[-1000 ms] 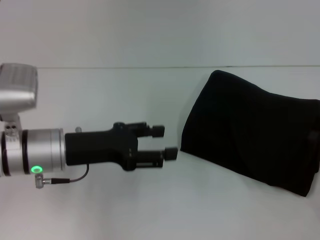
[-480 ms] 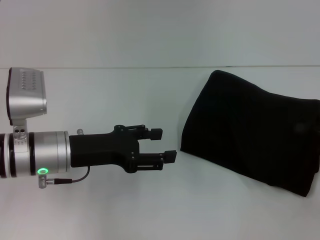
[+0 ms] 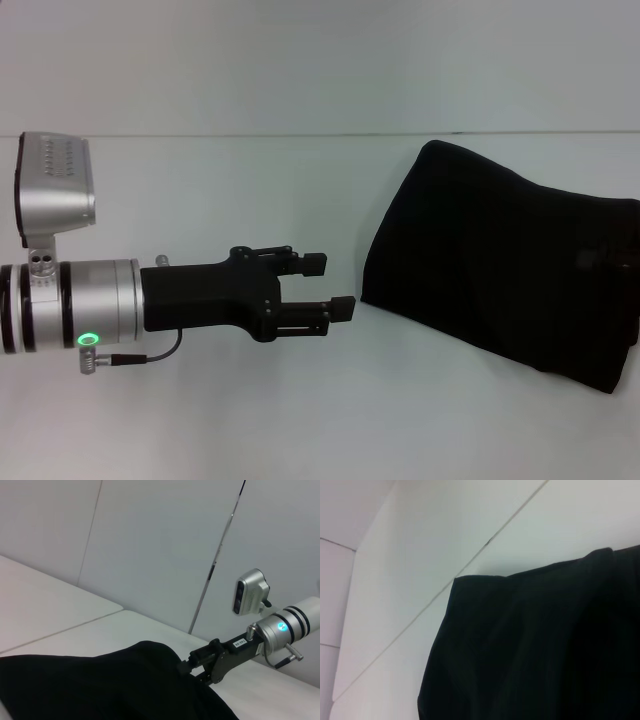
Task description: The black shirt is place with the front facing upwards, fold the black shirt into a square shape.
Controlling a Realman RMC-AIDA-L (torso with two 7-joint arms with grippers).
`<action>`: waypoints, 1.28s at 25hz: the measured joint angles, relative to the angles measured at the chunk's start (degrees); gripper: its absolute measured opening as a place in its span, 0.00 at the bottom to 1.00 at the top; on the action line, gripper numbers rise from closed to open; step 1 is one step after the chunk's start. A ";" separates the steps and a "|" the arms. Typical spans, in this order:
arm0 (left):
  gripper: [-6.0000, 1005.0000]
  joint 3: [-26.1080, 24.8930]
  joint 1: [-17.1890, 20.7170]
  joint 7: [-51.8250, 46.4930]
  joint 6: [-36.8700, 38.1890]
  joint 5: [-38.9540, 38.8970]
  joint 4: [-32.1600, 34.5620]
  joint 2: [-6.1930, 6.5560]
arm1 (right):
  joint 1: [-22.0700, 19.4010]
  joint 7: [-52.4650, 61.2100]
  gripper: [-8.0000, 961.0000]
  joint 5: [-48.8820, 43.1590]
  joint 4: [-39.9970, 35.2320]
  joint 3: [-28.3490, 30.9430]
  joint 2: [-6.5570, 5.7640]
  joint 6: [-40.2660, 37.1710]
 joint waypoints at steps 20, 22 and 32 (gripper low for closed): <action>0.75 -0.13 0.28 -0.15 0.47 -0.26 -0.09 -0.17 | 0.35 -1.94 0.34 0.52 -0.75 0.33 0.48 0.80; 0.75 -0.13 0.35 -0.15 0.53 -0.28 -0.09 -0.17 | 0.58 -2.23 0.26 0.53 -0.77 0.33 0.50 0.81; 0.75 -0.13 0.50 -0.14 0.98 -0.35 -0.09 -0.17 | 2.67 -6.63 0.08 0.60 -3.09 0.03 0.70 -1.14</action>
